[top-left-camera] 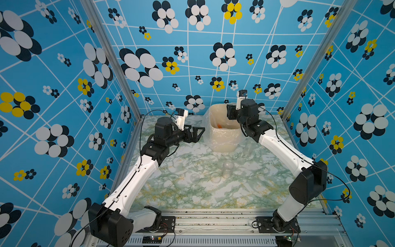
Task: Empty the moldy dried flower tea in the jars
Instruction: Pour the moldy dried flower tea into the trash bin.
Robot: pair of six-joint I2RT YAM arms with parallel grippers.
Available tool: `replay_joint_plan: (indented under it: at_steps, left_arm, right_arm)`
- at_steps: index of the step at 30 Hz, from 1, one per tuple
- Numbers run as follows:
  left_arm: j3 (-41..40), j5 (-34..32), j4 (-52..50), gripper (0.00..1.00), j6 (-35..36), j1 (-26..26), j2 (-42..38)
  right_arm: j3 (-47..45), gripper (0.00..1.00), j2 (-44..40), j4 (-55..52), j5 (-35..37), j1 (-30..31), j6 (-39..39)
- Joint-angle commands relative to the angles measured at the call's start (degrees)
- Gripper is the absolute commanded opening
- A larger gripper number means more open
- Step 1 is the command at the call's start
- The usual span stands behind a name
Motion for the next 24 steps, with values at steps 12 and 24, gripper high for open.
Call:
replay_joint_plan:
  at_steps: [12,24]
  left_arm:
    - [-0.96,0.57,2.72,0.99,-0.09,-0.70,-1.66]
    - [-1.13,1.67,3.40,0.99,-0.69,-0.82,-1.41]
  right_arm:
    - [-0.69,0.13,-2.18,0.67,-3.08,-2.88,6.91]
    - [-2.18,0.10,-2.53,1.45,-0.88,-2.49,5.89]
